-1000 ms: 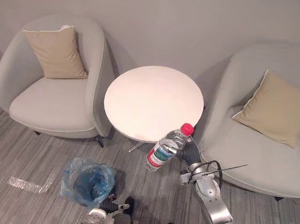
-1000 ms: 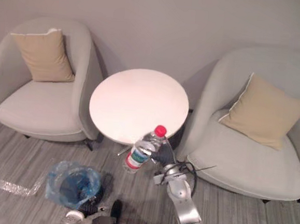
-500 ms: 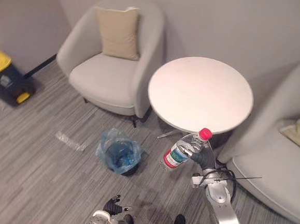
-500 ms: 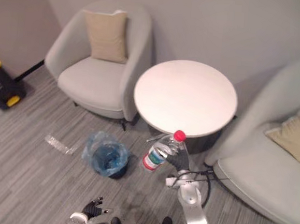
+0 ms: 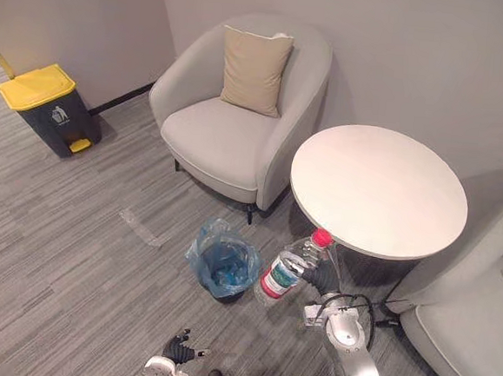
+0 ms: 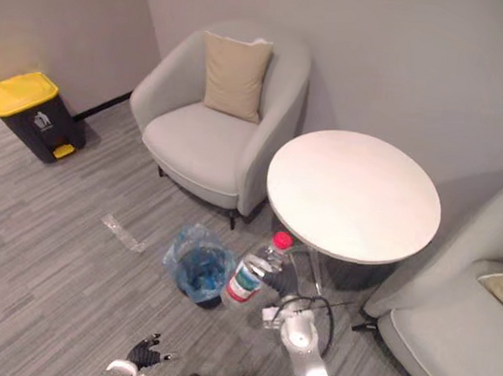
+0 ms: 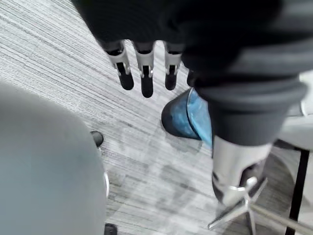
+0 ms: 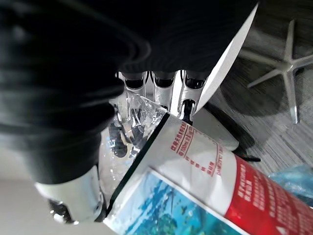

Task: Gather rubbish on tea table into small bin, then transfer packed bag to large trash can.

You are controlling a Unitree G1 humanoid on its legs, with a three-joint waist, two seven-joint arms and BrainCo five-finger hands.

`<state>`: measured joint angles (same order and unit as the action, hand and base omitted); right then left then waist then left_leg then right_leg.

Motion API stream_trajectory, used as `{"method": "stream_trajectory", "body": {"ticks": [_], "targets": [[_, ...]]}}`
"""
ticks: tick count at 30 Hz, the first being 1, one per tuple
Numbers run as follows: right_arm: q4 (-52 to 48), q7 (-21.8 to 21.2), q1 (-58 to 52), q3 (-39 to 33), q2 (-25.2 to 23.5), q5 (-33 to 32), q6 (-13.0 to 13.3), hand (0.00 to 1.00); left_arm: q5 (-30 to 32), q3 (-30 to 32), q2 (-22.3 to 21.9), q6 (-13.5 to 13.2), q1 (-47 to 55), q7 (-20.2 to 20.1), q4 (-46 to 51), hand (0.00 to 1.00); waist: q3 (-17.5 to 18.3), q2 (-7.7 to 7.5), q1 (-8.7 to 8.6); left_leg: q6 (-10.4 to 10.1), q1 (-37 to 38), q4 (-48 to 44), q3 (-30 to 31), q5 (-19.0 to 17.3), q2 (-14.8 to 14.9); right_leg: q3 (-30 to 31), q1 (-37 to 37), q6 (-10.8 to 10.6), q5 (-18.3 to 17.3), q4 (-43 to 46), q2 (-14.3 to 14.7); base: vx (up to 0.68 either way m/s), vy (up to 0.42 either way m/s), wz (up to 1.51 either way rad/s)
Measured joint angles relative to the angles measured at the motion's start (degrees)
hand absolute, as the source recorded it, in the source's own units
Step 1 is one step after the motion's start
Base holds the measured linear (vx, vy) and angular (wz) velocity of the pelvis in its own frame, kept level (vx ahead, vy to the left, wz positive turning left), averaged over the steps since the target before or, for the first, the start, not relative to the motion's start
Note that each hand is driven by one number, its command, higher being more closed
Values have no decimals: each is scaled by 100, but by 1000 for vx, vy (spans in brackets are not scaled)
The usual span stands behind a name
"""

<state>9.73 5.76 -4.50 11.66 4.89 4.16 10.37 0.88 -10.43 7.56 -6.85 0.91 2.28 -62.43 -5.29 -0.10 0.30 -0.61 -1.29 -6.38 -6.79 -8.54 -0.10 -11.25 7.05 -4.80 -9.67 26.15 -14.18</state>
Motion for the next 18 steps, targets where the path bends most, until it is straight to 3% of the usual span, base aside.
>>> {"method": "stream_trajectory", "body": {"ticks": [1, 2, 3, 5, 6, 7, 9, 12, 14, 18], "targets": [[2, 0, 0, -4, 15, 11, 2, 100, -3, -2, -1, 2, -11, 1, -3, 0, -2, 26, -20, 7, 18, 11, 69, -2, 60, 132, 93, 97, -73, 102, 90, 259, -51, 65], [10, -15, 17, 12, -1, 28, 11, 100, -7, 9, 11, 20, -69, 13, -20, 0, -56, 78, -68, 14, 24, 25, 287, -10, 229, 443, 213, 120, -324, -62, 590, 208, -120, 71], [38, -20, 53, 30, 11, 28, 12, 100, -7, 47, 16, 33, -115, 23, -76, 0, -101, 132, -80, 6, 38, 59, 442, -9, 377, 584, 396, 156, -350, -217, 1036, 202, -141, 77], [94, -17, 117, 3, 45, 25, 12, 100, -5, 41, 5, 49, -199, 14, -187, 0, -170, 130, -139, -30, 133, 153, 715, 10, 425, 678, 569, 249, -73, -867, 1433, 201, -138, 90], [92, -7, 105, -30, 51, 20, 14, 100, 1, 44, 7, 49, -194, 1, -194, 0, -168, -45, -170, -105, 197, 135, 854, -37, 233, 791, 500, 409, 666, -1397, 1356, 265, -188, 103], [110, -5, 112, -56, 91, 13, 16, 100, 11, 54, -81, 54, -206, 5, -251, 0, -220, 46, -196, -184, 249, 122, 990, -93, 280, 650, 390, 536, 655, -1331, 1364, 268, -157, 86], [107, -5, 136, -136, 281, 14, 13, 100, 34, 94, -295, 3, -192, 0, -230, 0, -215, 351, -139, -262, 221, 102, 1056, -138, 449, 427, 271, 508, 658, -1468, 1455, 227, -82, 46], [109, 7, 88, -306, 227, 14, 11, 100, 101, 209, -303, 3, -195, 3, -232, 0, -232, 347, -155, -348, 72, -136, 1023, -164, 523, 208, 40, 549, 631, -1684, 1493, 143, -56, 50], [109, 76, 64, -384, 215, 11, 14, 100, 190, 256, -259, -9, -197, 25, -117, 0, -297, 231, -98, -598, -200, -1127, 598, -332, 589, 143, -397, 588, 601, -1894, 1483, 89, -16, 45], [61, 127, 111, -373, 222, 13, 54, 100, 237, 250, -295, -14, -182, 106, -42, 0, -286, 258, -14, -431, -329, -1590, -113, -547, 711, 100, -641, 623, 578, -2093, 1445, 37, 60, 10]]}}
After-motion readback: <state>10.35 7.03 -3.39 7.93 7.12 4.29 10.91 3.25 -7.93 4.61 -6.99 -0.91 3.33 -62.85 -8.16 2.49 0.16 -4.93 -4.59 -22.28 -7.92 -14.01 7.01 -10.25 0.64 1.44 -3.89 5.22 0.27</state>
